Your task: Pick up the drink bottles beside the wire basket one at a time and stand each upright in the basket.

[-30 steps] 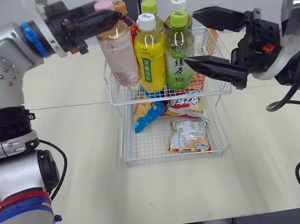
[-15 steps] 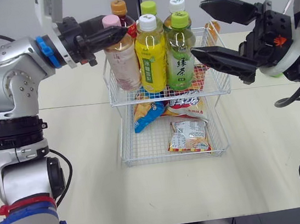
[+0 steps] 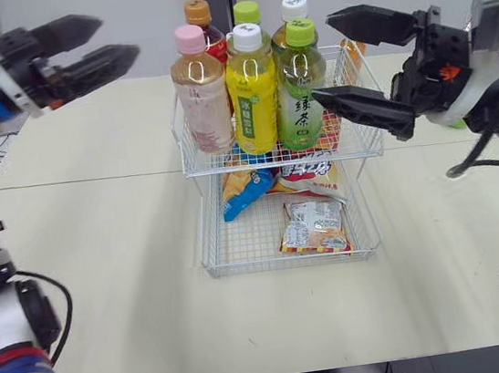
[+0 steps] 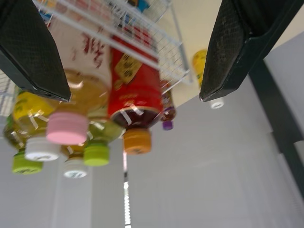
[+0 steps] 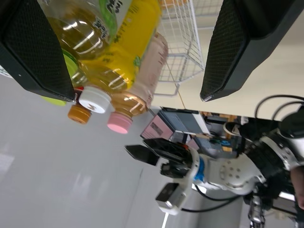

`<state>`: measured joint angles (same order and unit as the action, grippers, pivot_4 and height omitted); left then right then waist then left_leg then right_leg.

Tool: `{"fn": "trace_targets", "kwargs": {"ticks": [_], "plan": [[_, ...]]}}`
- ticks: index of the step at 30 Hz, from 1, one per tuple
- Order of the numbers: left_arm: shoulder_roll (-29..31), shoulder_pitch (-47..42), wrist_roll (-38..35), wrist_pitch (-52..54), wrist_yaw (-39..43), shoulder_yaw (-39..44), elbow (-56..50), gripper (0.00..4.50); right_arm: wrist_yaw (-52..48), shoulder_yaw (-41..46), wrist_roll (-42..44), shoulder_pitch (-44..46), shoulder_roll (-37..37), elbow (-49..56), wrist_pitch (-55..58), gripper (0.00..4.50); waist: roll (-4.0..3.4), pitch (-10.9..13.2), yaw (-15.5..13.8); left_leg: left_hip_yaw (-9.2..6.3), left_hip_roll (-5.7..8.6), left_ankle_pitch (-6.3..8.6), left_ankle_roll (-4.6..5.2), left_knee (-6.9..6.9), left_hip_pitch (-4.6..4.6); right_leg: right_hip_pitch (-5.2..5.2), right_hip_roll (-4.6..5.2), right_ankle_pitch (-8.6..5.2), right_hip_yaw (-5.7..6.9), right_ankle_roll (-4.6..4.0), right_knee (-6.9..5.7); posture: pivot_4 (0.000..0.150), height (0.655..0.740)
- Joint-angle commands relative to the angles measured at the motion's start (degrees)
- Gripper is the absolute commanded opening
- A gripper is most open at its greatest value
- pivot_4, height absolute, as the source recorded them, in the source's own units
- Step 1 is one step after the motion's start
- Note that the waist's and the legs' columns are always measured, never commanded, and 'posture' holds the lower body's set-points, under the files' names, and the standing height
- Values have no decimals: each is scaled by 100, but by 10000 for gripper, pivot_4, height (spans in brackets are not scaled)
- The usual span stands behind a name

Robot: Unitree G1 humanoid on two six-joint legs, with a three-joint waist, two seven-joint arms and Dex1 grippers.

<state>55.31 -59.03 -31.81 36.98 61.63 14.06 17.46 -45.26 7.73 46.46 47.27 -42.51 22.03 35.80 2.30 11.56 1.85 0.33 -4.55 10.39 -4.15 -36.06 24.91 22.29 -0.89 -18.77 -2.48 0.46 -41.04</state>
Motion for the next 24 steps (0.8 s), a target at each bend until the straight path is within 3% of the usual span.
{"fn": "trace_targets", "kwargs": {"ticks": [1,5,15,24], "plan": [[249,89,191,-400,51,209,252,44931,-109,239,-148,444,-418,-287,64,45000,-3,2,-8,1,1,0,0,0,0,1,1,0,-1,0,0,1500,7400],[312,267,342,-739,57,281,657,44931,-303,440,-225,471,-800,-637,54,45000,-1,1,-40,1,0,1,1,3,1,0,3,0,5,-1,8,1500,7400],[253,350,441,-993,217,231,920,44931,-411,670,-225,358,-982,-804,130,45000,-1,1,-9,5,-2,1,1,3,1,3,1,0,0,-1,3,1500,7400],[207,1574,416,-1115,172,548,820,44931,-1005,1323,-939,-886,-1625,-2117,-558,45000,-1,1,-8,11,-1,1,1,2,0,2,4,0,-5,-1,2,1500,7400]]}}
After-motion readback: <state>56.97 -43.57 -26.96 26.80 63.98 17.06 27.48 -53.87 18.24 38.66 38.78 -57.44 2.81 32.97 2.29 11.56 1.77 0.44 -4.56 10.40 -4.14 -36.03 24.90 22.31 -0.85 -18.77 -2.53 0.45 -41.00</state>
